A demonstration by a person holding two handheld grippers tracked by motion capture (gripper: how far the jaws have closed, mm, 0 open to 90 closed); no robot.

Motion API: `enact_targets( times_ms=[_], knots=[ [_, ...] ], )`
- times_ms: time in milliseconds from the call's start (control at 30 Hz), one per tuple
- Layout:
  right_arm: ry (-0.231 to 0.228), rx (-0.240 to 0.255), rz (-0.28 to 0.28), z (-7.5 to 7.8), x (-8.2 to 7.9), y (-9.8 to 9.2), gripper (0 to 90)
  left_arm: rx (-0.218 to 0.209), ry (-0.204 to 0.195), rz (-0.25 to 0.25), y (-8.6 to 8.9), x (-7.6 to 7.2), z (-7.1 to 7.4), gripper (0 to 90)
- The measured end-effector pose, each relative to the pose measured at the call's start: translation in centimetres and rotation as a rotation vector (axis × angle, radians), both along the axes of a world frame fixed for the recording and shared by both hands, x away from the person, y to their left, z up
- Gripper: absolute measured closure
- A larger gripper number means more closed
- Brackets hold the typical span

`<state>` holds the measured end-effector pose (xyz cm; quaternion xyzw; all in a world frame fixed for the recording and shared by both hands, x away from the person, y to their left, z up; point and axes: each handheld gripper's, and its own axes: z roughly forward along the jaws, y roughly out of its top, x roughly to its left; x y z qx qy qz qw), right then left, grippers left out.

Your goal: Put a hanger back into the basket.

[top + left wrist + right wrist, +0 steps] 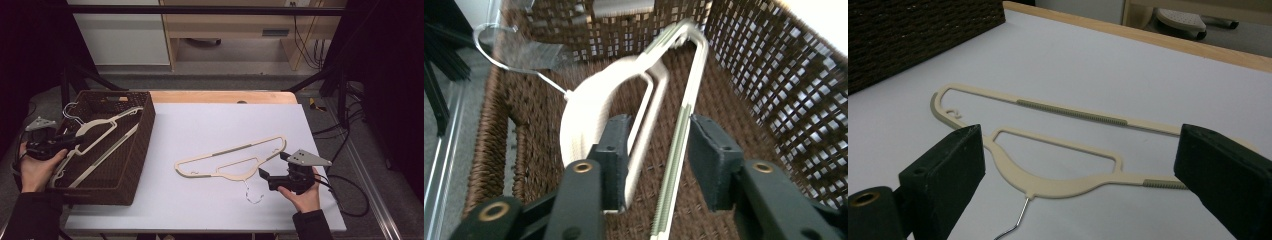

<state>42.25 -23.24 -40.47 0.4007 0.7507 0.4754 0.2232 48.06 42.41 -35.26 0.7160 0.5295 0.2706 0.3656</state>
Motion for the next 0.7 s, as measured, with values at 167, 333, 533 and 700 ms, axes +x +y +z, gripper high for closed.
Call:
enact_targets(
  times_ms=[167,333,533,700],
  knots=[
    [-0.005,0.009,-0.004,0.1,-0.1,-0.1,6.4,-0.035,-0.086,-0.041,-2.0,-1.4,1.1,48.2],
    [-0.009,0.014,-0.009,0.3,-0.2,-0.3,6.3,-0.116,-0.194,-0.114,-5.1,-3.0,1.9,36.1],
    [-0.008,0.014,-0.01,0.3,-0.3,-0.4,6.2,-0.14,-0.254,-0.18,-9.2,-4.1,1.7,25.5],
    [-0.009,0.016,-0.014,0.3,-0.3,-0.4,6.2,-0.133,-0.265,-0.238,-12.1,-4.8,1.4,16.6]
  ],
)
